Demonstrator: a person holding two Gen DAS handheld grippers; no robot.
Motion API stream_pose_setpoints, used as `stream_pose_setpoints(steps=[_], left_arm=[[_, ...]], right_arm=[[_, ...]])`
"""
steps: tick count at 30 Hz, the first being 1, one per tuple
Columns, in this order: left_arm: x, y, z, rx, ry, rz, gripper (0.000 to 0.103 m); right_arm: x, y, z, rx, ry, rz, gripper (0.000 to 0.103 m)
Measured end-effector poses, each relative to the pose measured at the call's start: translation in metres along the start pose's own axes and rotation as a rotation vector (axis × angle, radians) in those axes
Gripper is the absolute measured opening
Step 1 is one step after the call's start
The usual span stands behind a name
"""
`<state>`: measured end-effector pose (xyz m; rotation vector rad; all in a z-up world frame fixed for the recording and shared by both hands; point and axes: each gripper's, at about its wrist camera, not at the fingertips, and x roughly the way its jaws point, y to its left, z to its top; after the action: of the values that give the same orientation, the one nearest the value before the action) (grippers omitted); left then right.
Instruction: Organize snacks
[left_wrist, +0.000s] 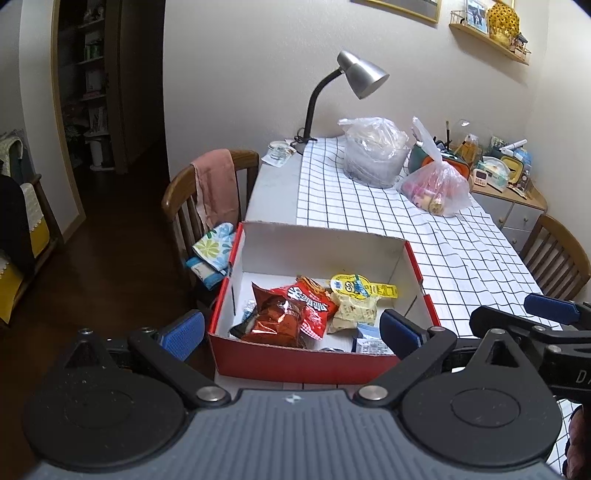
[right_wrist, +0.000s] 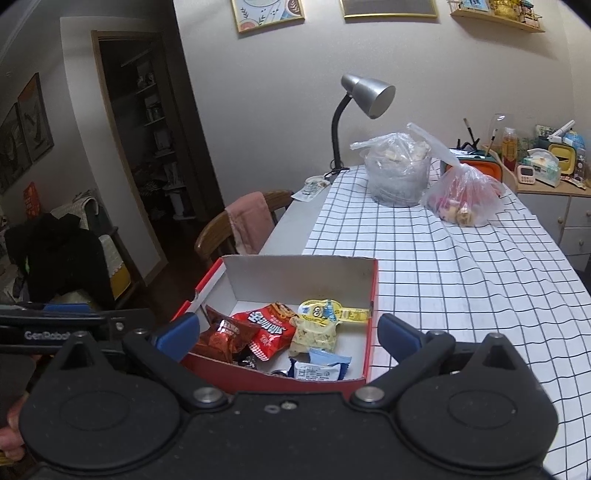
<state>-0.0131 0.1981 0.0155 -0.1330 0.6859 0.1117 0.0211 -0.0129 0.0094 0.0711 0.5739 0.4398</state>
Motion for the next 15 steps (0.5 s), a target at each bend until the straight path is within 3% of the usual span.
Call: stream_pose_setpoints(steps=[15], left_arm=[[-0.014,-0.003,-0.003,0.006,-0.032,-0.009,0.102]], right_arm=[[0.003,-0.002,0.001,0.03,0.02,-0.024,0.103]])
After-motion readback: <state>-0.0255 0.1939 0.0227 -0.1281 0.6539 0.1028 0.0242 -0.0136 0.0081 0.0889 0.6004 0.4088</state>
